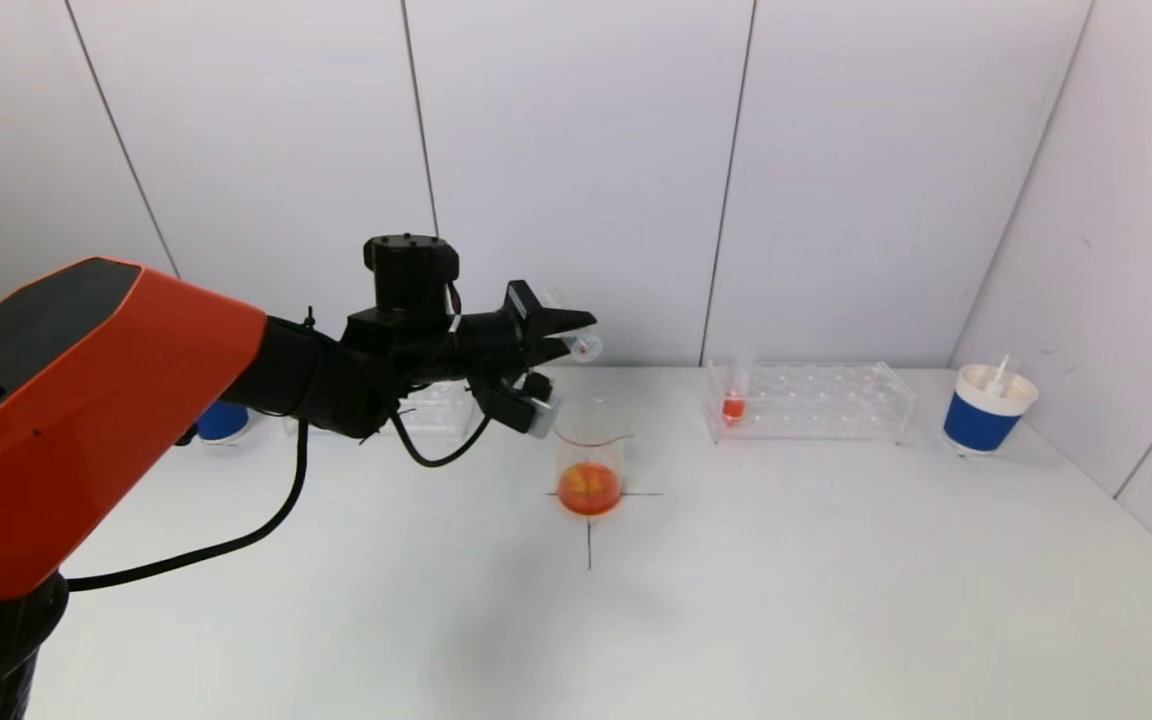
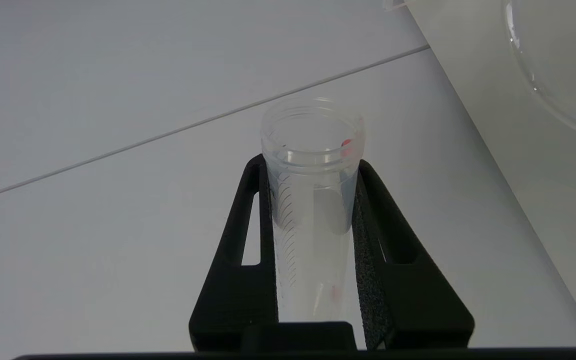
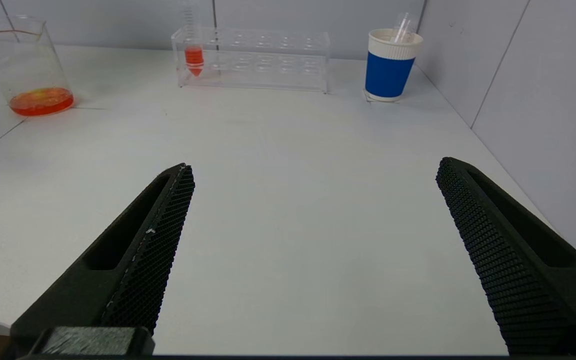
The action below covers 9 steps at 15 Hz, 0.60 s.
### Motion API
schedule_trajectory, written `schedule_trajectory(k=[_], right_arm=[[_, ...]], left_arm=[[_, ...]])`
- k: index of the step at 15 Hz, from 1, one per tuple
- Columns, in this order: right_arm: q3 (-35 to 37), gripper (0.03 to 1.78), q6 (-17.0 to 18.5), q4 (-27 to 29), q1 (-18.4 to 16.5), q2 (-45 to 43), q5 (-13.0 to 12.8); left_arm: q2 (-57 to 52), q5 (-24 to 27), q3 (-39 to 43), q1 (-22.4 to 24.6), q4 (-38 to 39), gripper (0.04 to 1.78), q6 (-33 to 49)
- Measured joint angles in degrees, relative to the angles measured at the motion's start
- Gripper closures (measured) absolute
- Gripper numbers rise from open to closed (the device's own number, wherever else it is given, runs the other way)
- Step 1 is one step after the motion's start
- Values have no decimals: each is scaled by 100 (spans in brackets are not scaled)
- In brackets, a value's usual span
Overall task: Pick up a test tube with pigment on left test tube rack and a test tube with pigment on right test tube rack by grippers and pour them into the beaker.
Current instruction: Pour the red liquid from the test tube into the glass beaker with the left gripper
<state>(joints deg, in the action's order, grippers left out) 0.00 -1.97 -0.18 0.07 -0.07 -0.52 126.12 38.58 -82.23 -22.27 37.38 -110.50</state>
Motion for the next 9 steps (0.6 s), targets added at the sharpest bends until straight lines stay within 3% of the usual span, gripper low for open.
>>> schedule_trajectory(k=[9], right_arm=[[0,5,-4,2,0,0,1]], left_arm=[[-29,111,-46,-18,7,137,-340]])
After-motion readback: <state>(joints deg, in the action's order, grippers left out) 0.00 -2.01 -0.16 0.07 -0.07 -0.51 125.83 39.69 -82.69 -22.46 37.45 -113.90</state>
